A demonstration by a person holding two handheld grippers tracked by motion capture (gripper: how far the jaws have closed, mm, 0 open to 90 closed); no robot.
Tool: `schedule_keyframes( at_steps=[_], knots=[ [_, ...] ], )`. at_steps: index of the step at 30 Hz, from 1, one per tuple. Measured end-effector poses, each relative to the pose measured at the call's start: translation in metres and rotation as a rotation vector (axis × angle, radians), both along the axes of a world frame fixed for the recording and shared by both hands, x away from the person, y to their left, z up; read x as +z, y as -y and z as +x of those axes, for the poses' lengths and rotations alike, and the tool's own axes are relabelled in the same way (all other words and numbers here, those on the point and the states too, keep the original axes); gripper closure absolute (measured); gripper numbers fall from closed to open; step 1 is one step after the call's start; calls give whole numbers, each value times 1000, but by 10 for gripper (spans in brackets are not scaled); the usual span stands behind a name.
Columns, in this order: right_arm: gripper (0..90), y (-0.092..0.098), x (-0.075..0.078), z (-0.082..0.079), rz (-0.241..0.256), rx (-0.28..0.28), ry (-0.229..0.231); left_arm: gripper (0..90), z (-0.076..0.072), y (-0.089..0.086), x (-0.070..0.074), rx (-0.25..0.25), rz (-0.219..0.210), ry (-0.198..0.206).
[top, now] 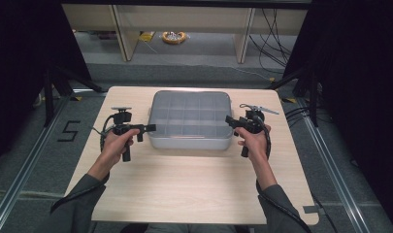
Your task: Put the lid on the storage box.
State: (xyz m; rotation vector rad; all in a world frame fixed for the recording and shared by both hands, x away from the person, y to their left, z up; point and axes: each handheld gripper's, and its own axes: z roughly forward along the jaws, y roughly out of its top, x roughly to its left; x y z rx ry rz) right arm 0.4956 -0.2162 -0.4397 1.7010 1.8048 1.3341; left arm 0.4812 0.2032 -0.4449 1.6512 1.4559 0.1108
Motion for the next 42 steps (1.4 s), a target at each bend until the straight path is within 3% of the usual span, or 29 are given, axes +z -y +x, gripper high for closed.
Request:
schedule_keyframes(
  at_steps=[1,4,5,7,8,9,11,12,13,16,19,20,22,23,25,26,27,28,30,31,32,33,37,39,41,42],
  knots=[
    [359,-2,1,-4,25,-11,-19,286,-3,0,0,-1,-8,3],
    [346,3,-2,-11,-2,22,16,282,-13,-2,-1,-15,-15,22],
    [346,1,0,-15,27,13,-6,282,-17,-2,-1,-9,-10,32],
    [345,4,-1,-17,4,35,11,280,-23,-3,-3,-9,-2,40],
    [336,2,-1,-23,35,34,-9,274,-29,-4,-3,-25,-4,41],
    [331,5,-3,-23,-4,49,24,271,-34,-4,-4,-32,-1,47],
    [322,4,-3,-28,-5,63,27,259,-41,-3,-5,-48,1,53],
    [314,0,0,-34,41,45,-9,250,-45,-2,-5,-56,-6,56],
    [306,3,-3,-33,-4,76,31,237,-45,-2,-5,-56,-6,56],
    [292,1,-2,-40,9,84,21,217,-59,1,-5,-81,-1,85],
    [258,0,-3,-49,0,114,41,161,-74,7,-8,-126,-1,108],
    [244,-3,-2,-56,33,105,13,161,-78,9,-10,-134,2,109],
    [207,-3,-3,-68,22,128,37,151,-90,14,-16,-168,5,111],
    [198,0,-5,-70,3,153,71,151,-94,16,-19,-181,4,119],
    [188,1,-8,-76,0,165,68,151,-101,18,-24,-200,14,138],
    [185,2,-8,-80,-11,167,57,151,-104,19,-26,-212,26,137],
    [186,0,-9,-83,12,153,64,151,-108,19,-27,-222,30,134],
    [186,3,-10,-85,-15,170,72,151,-108,19,-27,-222,30,134],
    [186,4,-11,-89,-17,172,68,151,-113,19,-31,-231,32,126],
    [186,3,-14,-97,18,162,38,151,-118,20,-35,-236,53,125],
    [186,3,-14,-97,18,162,38,152,-118,20,-35,-236,53,125],
    [190,6,-16,-98,-12,188,45,151,-120,20,-36,-241,67,126],
    [197,8,-21,-113,-2,185,41,152,-132,22,-42,-276,136,147],
    [197,8,-24,-116,-20,188,48,152,-134,23,-43,-276,127,147],
    [196,7,-27,-121,-25,204,43,152,-139,24,-45,-288,147,154],
    [196,6,-29,-127,-18,210,24,152,-141,25,-46,-293,148,151]
  ],
)
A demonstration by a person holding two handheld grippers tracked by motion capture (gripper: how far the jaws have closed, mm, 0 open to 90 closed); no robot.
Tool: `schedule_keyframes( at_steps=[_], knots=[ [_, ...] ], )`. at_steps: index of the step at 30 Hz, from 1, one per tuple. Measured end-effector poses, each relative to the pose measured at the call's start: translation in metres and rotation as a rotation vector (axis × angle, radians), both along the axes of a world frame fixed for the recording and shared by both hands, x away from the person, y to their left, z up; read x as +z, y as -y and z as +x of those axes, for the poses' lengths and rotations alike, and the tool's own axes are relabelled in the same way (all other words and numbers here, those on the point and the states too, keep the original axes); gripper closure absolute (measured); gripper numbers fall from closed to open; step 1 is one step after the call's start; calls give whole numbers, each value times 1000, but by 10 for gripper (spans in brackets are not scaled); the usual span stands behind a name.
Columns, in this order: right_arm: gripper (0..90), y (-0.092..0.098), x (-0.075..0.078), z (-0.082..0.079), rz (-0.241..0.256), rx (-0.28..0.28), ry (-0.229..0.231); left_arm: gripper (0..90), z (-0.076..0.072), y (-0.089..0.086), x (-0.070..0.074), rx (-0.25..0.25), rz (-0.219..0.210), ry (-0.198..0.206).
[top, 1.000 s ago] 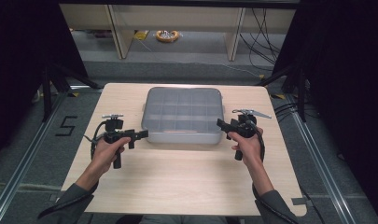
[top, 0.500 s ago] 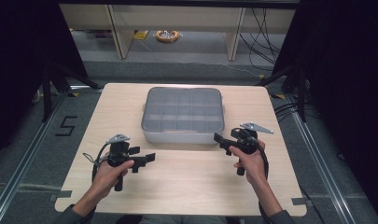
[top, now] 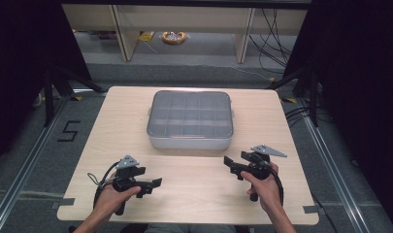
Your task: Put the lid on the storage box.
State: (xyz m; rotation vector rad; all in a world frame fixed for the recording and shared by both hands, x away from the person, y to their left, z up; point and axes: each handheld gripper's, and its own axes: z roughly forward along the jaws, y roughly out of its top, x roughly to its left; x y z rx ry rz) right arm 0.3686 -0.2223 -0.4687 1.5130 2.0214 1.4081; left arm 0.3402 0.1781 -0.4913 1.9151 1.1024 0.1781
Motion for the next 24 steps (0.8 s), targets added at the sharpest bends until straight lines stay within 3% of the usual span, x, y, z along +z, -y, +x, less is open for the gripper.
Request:
schedule_keyframes(
  at_steps=[2,3,4,8,11,12,15,18,21,23,24],
  knots=[
    [196,0,-3,-1,-10,4,16,152,-5,0,-4,-21,-31,-54],
    [196,0,-5,-4,-16,1,20,153,-7,0,-5,-8,-48,-57],
    [196,-2,-6,-11,-2,-3,-20,153,-13,-1,-5,-10,-29,-51],
    [198,-2,-13,-20,-55,37,-12,153,-23,-3,-6,-12,-30,-50],
    [200,-3,-14,-26,-59,53,-29,153,-29,-3,-8,-17,-30,-52],
    [198,-6,-15,-32,-36,44,-42,153,-31,-3,-9,-25,-21,-54],
    [195,-6,-16,-40,-75,82,-25,153,-37,-4,-11,-38,-1,-61],
    [191,-9,-20,-49,-87,106,-20,153,-42,-3,-12,-31,-16,-60],
    [220,-10,-20,-61,-85,151,-69,153,-46,-4,-11,-50,2,-58],
    [218,-10,-21,-63,-92,161,-74,153,-49,-3,-12,-47,1,-53],
    [215,-11,-21,-66,-72,170,-87,153,-51,-3,-12,-53,-1,-60]
  ],
)
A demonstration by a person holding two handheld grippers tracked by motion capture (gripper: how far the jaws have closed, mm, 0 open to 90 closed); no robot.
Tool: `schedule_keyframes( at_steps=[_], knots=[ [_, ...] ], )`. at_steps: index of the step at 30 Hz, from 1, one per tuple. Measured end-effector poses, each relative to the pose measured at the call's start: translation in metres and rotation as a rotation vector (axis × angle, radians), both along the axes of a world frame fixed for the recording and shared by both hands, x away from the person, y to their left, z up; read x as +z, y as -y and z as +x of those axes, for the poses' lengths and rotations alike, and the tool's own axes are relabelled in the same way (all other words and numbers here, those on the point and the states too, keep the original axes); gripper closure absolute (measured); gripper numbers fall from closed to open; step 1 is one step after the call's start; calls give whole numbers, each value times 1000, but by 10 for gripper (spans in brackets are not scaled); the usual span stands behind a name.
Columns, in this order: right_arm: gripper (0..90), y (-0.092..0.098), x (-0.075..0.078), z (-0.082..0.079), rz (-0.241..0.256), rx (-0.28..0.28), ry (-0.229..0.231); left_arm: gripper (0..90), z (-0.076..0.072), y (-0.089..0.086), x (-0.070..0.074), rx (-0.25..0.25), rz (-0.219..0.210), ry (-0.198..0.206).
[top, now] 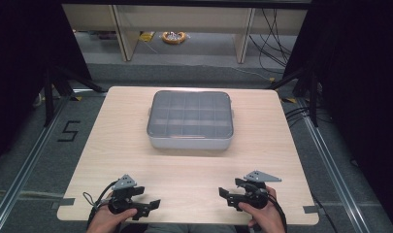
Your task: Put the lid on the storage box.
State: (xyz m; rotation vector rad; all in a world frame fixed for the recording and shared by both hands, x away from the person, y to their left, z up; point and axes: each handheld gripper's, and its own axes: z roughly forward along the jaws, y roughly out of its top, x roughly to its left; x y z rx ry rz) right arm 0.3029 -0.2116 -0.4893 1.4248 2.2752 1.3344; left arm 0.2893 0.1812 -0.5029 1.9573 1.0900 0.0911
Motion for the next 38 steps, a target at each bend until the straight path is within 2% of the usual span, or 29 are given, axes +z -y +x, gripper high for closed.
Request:
schedule_keyframes(
  at_steps=[1,2,4,5,7,9,10,11,12,13,14,15,17,18,21,23,26,27,29,31,33,36,38],
  knots=[
    [211,-1,-2,-4,-18,5,22,153,-1,0,0,-1,1,2],
    [211,-1,-2,-4,-18,5,22,153,-2,1,0,0,-7,2],
    [211,-1,-5,-7,-33,3,12,153,-5,0,0,-2,-4,0],
    [213,1,-5,-10,-35,10,-13,153,-6,0,0,-9,-1,-2],
    [214,-1,-6,-12,-21,-5,-16,154,-7,-1,0,-12,3,-1],
    [215,1,-8,-15,-36,9,-18,154,-9,-2,1,-11,-3,-3],
    [215,-1,-8,-19,-22,-9,-46,154,-10,-2,1,-8,-10,-1],
    [212,1,-10,-22,-44,19,-31,153,-12,-2,1,-2,-10,4],
    [212,1,-10,-22,-44,19,-31,153,-12,-3,1,-8,0,0],
    [212,-1,-9,-27,-19,0,-61,153,-13,-3,1,-18,-1,-3],
    [212,1,-9,-29,-38,16,-55,153,-14,-4,1,-15,0,1],
    [211,3,-13,-29,-55,33,-22,153,-14,-4,1,-19,-2,-3],
    [211,4,-13,-33,-61,23,-37,153,-16,-3,1,-11,-11,-4],
    [211,5,-13,-37,-48,11,-46,153,-17,-4,1,-10,-13,-6],
    [210,7,-13,-41,-41,25,-47,153,-18,-4,1,-10,-14,-6],
    [210,8,-14,-41,-39,29,-39,153,-18,-4,1,-10,-13,-5],
    [207,7,-14,-45,-33,20,-53,153,-17,-6,1,-17,-5,-5],
    [207,9,-14,-43,-53,33,-23,153,-17,-6,1,-12,-5,-5],
    [207,9,-14,-43,-51,26,-29,153,-17,-6,1,-10,-8,-5],
    [207,9,-15,-42,-28,29,-40,153,-16,-6,1,-9,-9,-6],
    [207,9,-15,-42,-31,31,-28,153,-16,-5,1,-5,-15,-7],
    [207,10,-14,-43,-38,16,-49,153,-15,-7,0,-2,-9,-12],
    [207,9,-14,-43,-23,9,-64,153,-14,-7,0,2,-12,-7]
  ],
)
